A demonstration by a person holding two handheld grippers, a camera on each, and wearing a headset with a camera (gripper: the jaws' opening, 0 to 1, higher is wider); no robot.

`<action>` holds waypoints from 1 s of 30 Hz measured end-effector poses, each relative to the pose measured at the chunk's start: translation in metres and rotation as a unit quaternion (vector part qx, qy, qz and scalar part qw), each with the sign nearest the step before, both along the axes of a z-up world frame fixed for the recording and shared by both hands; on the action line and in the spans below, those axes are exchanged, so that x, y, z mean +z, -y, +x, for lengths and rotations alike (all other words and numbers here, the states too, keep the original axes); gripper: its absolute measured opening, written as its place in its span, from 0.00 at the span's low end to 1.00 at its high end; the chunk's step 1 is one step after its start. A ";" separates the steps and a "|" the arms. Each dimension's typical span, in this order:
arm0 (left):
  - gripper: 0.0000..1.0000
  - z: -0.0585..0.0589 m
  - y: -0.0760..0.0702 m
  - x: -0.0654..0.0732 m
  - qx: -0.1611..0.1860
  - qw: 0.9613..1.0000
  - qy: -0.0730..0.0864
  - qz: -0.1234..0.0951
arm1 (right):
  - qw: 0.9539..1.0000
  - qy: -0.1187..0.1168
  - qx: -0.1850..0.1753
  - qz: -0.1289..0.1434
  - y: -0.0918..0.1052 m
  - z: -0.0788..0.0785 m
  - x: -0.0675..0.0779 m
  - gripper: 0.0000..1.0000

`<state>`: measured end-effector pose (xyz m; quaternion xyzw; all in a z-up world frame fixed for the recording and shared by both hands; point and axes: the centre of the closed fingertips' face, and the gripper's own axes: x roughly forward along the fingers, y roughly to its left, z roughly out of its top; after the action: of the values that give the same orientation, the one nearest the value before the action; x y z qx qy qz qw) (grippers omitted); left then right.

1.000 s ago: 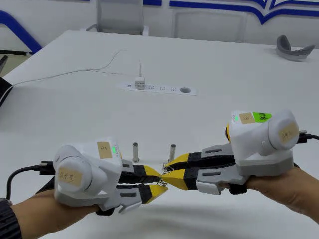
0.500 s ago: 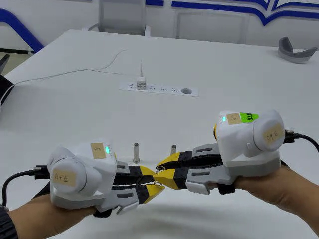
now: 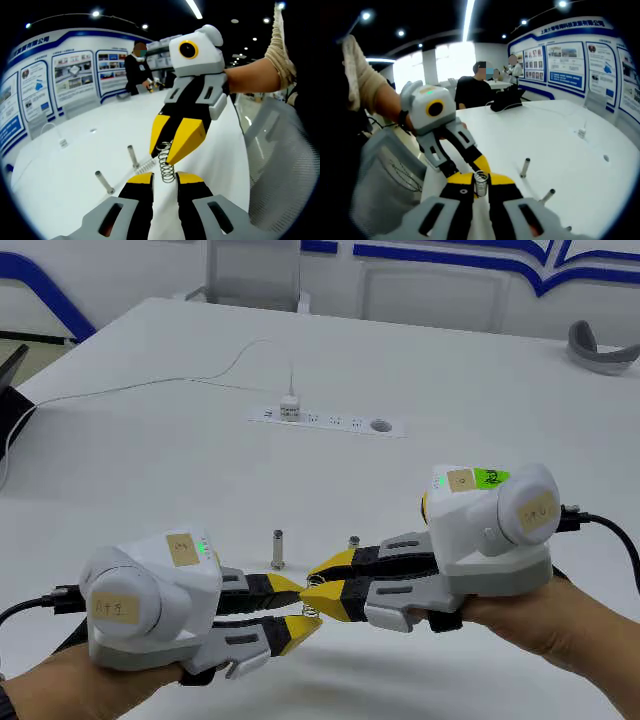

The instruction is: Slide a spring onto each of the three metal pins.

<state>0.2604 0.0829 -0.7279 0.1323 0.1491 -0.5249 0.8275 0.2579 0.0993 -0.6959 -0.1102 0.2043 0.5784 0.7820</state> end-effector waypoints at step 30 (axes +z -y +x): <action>0.22 -0.005 -0.037 -0.008 0.058 0.998 -0.010 -0.005 | 0.997 0.048 -0.053 0.017 -0.018 0.071 0.019 0.12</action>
<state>0.2551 0.1199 -0.7357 0.1137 0.1619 -0.4785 0.8555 0.3285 0.1170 -0.6774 -0.1134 0.1619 0.5337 0.8223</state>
